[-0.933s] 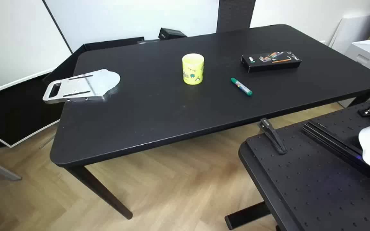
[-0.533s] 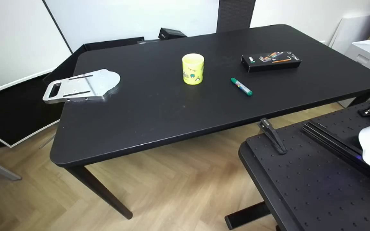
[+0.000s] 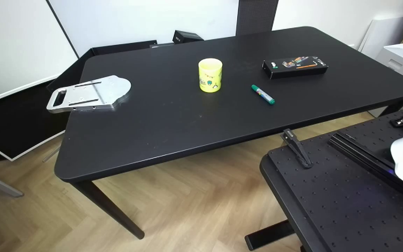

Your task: Put the marker in the green cup

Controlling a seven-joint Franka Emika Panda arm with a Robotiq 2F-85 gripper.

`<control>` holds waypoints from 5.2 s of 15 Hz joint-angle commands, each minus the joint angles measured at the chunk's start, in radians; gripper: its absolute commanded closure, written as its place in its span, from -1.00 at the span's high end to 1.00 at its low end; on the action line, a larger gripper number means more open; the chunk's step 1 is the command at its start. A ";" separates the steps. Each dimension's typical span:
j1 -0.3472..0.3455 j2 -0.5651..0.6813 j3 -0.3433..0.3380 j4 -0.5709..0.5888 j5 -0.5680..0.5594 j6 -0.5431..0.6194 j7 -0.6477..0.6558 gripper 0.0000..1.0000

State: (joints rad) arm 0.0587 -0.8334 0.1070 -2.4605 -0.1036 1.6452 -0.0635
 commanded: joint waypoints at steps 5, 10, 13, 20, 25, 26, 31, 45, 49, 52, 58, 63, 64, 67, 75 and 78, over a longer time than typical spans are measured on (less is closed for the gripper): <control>0.022 0.015 -0.014 -0.059 0.123 0.279 0.067 1.00; 0.036 0.097 0.041 -0.089 0.140 0.409 0.111 1.00; 0.045 0.174 0.078 -0.097 0.134 0.476 0.156 1.00; 0.073 0.371 0.120 -0.078 0.112 0.501 0.198 1.00; 0.082 0.374 0.104 -0.091 0.116 0.508 0.171 1.00; 0.082 0.373 0.104 -0.090 0.116 0.508 0.171 1.00; 0.092 0.417 0.105 -0.114 0.127 0.548 0.156 1.00; 0.133 0.957 0.103 -0.140 0.125 1.037 0.179 1.00; 0.142 1.063 0.067 -0.134 0.096 1.109 0.220 1.00; 0.159 1.113 0.029 -0.130 0.090 1.139 0.276 1.00; 0.140 1.090 0.049 -0.152 0.113 1.130 0.199 1.00; 0.156 1.103 0.034 -0.160 0.092 1.163 0.228 1.00; 0.161 1.107 0.032 -0.166 0.090 1.182 0.232 1.00; 0.165 1.135 0.033 -0.179 0.104 1.251 0.234 1.00; 0.246 1.251 -0.038 -0.173 0.091 1.368 0.255 0.33; 0.301 1.276 -0.090 -0.166 0.089 1.370 0.271 -0.10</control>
State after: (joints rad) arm 0.3043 0.4168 0.0692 -2.6335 0.0028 2.9967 0.1544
